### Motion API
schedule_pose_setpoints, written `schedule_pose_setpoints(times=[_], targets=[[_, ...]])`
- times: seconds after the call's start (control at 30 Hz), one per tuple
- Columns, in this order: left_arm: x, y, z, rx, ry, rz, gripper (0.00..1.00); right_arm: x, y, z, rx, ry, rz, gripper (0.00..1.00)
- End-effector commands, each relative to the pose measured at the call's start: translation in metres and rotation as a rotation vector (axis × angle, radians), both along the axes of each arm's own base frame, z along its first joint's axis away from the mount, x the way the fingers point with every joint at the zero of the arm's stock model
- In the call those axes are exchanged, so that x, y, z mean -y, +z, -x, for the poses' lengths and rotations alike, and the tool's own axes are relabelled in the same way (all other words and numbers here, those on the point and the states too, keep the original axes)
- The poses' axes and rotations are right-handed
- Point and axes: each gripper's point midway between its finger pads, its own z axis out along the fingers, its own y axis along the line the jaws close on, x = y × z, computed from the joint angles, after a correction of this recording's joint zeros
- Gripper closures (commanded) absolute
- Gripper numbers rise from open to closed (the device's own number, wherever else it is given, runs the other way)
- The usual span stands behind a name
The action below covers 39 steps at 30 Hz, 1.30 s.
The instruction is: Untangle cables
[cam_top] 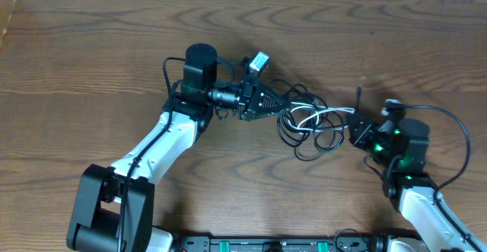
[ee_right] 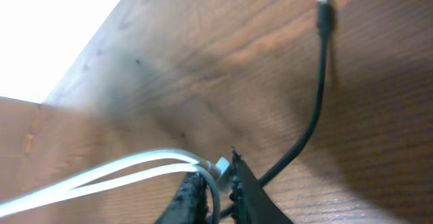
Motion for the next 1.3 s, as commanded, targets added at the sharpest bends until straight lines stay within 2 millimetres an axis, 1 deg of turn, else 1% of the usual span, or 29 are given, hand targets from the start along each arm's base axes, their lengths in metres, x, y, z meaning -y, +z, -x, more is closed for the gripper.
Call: schedule_pose_setpoints(times=[0.0, 0.1, 0.13, 0.2, 0.33, 0.37, 0.4, 0.43, 0.47, 0.57, 0.63, 0.7, 0.8, 0.87, 0.93, 0.97, 1.03, 1.07, 1.1, 1.2, 1.23, 1.27], targets=[[-0.017, 0.018, 0.0, 0.053, -0.03, 0.041, 0.92, 0.044, -0.002, -0.002, -0.008, -0.154, 0.047, 0.99], [-0.022, 0.018, -0.004, 0.094, -0.015, 0.049, 0.92, 0.052, 0.009, -0.004, 0.033, -0.168, 0.035, 0.99], [-0.023, 0.018, -0.005, 0.121, -0.012, 0.054, 0.92, 0.057, 0.016, -0.005, 0.059, -0.182, 0.037, 0.99], [-0.028, 0.017, -0.009, 0.183, 0.002, 0.065, 0.92, 0.076, 0.039, -0.01, 0.149, -0.237, 0.056, 0.99], [-0.034, 0.017, -0.014, 0.193, 0.025, 0.065, 0.92, 0.101, 0.058, -0.009, 0.22, -0.314, 0.079, 0.99], [-0.037, 0.017, -0.016, 0.193, 0.033, 0.064, 0.92, 0.114, 0.062, -0.007, 0.231, -0.354, 0.089, 0.99], [-0.038, 0.017, -0.018, 0.195, 0.038, 0.064, 0.92, 0.12, 0.064, -0.005, 0.235, -0.376, 0.093, 0.99], [-0.042, 0.017, -0.02, 0.203, 0.05, 0.064, 0.92, 0.138, 0.066, 0.0, 0.239, -0.43, 0.101, 0.99], [-0.043, 0.017, -0.022, 0.205, 0.056, 0.064, 0.92, 0.144, 0.066, 0.002, 0.238, -0.449, 0.103, 0.99], [-0.055, 0.017, -0.03, 0.237, 0.093, 0.064, 0.92, 0.173, 0.064, 0.013, 0.224, -0.547, 0.113, 0.99], [-0.064, 0.017, -0.037, 0.247, 0.122, 0.062, 0.92, 0.185, 0.061, 0.018, 0.212, -0.595, 0.123, 0.99], [-0.076, 0.017, -0.044, 0.249, 0.159, 0.058, 0.92, 0.191, 0.059, 0.022, 0.199, -0.624, 0.132, 0.99], [-0.099, 0.017, -0.058, 0.251, 0.232, 0.048, 0.92, 0.193, 0.055, 0.024, 0.181, -0.632, 0.137, 0.99], [-0.11, 0.017, -0.064, 0.251, 0.264, 0.044, 0.92, 0.188, 0.05, 0.025, 0.159, -0.611, 0.119, 0.99], [-0.111, 0.017, -0.064, 0.244, 0.266, 0.043, 0.92, 0.171, 0.047, 0.022, 0.152, -0.53, 0.07, 0.97], [-0.107, 0.017, -0.062, 0.239, 0.253, 0.044, 0.92, 0.148, 0.047, 0.02, 0.156, -0.418, 0.001, 0.93], [-0.099, 0.016, -0.058, 0.239, 0.23, 0.047, 0.92, 0.116, 0.052, 0.02, 0.172, -0.261, -0.092, 0.85], [-0.094, 0.017, -0.055, 0.241, 0.217, 0.049, 0.92, 0.1, 0.056, 0.021, 0.182, -0.178, -0.141, 0.8], [-0.086, 0.016, -0.051, 0.268, 0.192, 0.054, 0.92, 0.075, 0.064, 0.025, 0.201, -0.051, -0.208, 0.71], [-0.071, 0.016, -0.041, 0.345, 0.141, 0.071, 0.92, 0.045, 0.074, 0.033, 0.193, 0.083, -0.324, 0.66], [-0.064, 0.016, -0.037, 0.386, 0.12, 0.079, 0.92, 0.03, 0.078, 0.038, 0.176, 0.143, -0.383, 0.66], [-0.06, 0.016, -0.035, 0.408, 0.11, 0.083, 0.92, 0.022, 0.08, 0.04, 0.165, 0.177, -0.415, 0.66]])
